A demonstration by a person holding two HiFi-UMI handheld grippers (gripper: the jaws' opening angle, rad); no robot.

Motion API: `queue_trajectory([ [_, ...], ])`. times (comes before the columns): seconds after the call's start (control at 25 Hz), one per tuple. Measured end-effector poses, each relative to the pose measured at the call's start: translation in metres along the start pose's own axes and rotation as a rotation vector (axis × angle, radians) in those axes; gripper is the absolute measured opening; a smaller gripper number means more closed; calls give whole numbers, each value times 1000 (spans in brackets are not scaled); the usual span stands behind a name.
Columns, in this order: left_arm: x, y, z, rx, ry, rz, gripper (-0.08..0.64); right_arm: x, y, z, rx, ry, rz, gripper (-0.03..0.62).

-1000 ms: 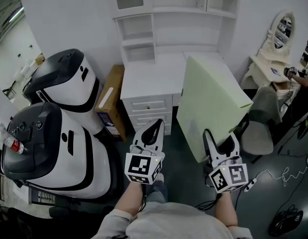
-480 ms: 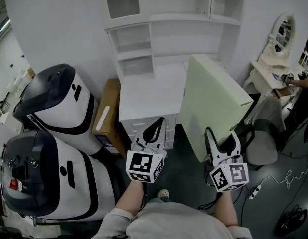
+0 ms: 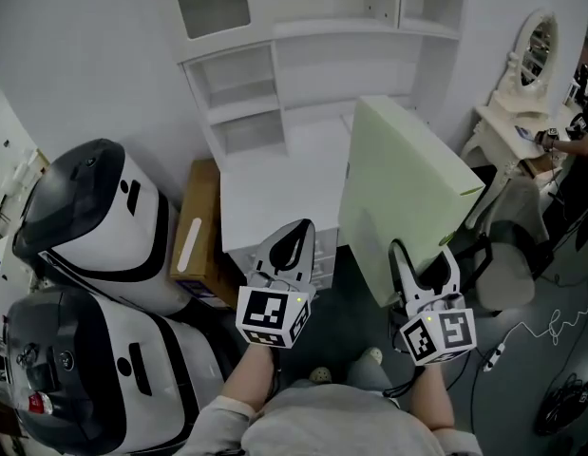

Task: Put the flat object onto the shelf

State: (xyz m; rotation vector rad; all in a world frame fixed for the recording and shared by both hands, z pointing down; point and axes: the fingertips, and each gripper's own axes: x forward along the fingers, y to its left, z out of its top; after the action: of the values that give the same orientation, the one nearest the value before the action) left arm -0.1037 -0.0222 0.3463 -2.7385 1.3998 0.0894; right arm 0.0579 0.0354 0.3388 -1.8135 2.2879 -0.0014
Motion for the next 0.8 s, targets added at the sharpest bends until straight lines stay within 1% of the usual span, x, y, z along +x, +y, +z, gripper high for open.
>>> queue_trajectory([
  [0.2, 25, 13, -3, -11, -4, 8, 12, 25, -13, -1, 6, -3, 8, 282],
  [0.48, 74, 26, -4, -4, -7, 48, 12, 72, -41, 0, 6, -10, 63, 282],
  [0.68, 114, 34, -6, -16, -13, 82, 12, 112, -68, 2, 1, -10, 103, 282],
  [0.8, 137, 37, -5, -11, -17, 106, 12, 133, -84, 5, 0, -13, 123, 282],
])
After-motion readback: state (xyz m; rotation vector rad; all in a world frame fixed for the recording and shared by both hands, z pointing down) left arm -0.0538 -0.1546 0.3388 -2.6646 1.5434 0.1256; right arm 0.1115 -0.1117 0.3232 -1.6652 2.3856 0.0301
